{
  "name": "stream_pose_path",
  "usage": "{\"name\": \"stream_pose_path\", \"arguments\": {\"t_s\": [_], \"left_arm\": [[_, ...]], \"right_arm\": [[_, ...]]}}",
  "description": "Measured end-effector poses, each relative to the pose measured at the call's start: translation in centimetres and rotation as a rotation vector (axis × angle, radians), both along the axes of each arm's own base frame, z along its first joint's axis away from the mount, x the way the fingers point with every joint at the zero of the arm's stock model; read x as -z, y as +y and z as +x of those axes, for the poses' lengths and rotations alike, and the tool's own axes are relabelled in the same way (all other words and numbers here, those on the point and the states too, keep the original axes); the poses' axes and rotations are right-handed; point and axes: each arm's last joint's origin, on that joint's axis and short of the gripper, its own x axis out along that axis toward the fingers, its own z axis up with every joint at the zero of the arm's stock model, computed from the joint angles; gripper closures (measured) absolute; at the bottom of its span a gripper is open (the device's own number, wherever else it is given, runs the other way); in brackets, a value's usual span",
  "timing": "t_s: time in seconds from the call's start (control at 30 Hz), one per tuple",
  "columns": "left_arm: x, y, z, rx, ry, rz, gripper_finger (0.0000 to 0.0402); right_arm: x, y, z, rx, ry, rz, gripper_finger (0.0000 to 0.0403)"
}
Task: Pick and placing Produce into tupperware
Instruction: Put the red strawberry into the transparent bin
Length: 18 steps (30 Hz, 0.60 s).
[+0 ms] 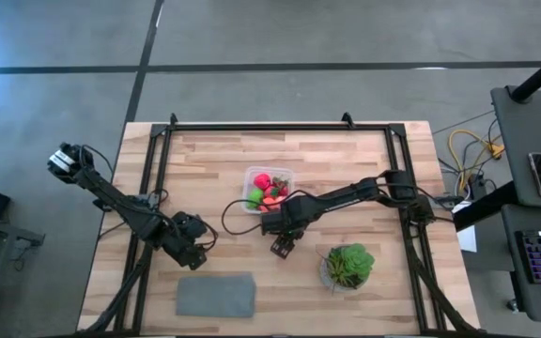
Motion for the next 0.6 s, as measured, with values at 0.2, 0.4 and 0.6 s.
{"name": "stream_pose_path", "arguments": {"t_s": [0.2,0.4,0.6], "left_arm": [[0.01,0.01,0.00,-0.001,-0.001,0.001,0.0152],[0.05,0.02,-0.02,-0.001,0.001,0.002,0.0152],[0.05,0.03,-0.02,-0.002,-0.001,0.004,0.0152]], "right_arm": [[0.25,0.00,0.06,0.000,0.003,-0.002,0.0199],[0.69,0.06,0.10,-0.001,0.017,0.014,0.0239],[-0.31,0.08,-0.06,0.001,-0.003,0.025,0.0271]]}}
